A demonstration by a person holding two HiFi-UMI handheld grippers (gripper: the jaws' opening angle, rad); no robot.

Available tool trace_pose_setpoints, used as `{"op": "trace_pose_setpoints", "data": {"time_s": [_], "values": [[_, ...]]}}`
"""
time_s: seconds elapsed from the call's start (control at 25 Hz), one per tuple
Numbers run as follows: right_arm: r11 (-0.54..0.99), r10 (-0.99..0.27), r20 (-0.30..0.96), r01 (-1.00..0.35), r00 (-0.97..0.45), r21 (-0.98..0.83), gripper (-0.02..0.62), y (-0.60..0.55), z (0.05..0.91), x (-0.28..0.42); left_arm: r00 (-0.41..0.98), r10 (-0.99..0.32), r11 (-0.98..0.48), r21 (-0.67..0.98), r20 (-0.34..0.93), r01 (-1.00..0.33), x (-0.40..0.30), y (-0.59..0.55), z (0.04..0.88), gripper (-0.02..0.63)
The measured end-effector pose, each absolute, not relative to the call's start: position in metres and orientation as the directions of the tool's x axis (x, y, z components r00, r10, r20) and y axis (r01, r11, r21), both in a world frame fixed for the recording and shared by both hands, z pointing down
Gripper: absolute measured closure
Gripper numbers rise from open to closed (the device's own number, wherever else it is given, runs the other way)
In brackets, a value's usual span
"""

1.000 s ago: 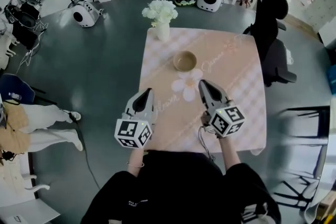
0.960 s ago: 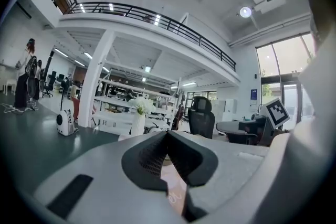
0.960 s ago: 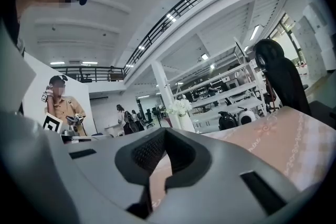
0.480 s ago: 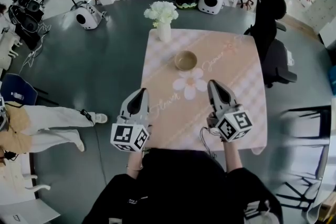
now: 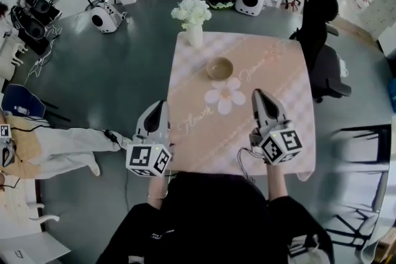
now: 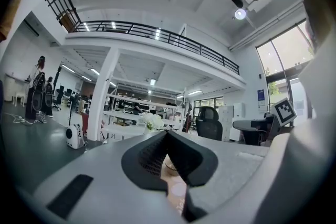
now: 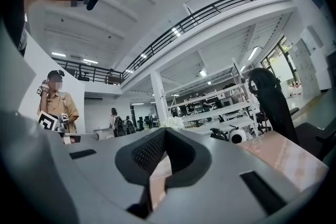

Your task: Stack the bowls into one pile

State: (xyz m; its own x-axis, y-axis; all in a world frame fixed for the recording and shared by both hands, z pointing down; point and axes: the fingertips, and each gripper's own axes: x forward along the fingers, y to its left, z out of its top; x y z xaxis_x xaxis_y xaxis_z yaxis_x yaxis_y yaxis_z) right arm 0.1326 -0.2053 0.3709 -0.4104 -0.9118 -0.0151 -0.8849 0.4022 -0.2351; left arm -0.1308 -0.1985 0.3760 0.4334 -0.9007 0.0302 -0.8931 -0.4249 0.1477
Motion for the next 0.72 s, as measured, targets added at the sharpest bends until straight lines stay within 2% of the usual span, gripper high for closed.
{"op": "trace_pose_setpoints", "data": {"time_s": [0.72], "values": [[0.406,-0.911,-0.012,-0.891,-0.412,-0.201,0.604,-0.2044,0.3712,0.1278,0.427,-0.903,-0.420,0.128,0.036,-0.898,-0.1344,-0.1992,0.3745,0.609]]}}
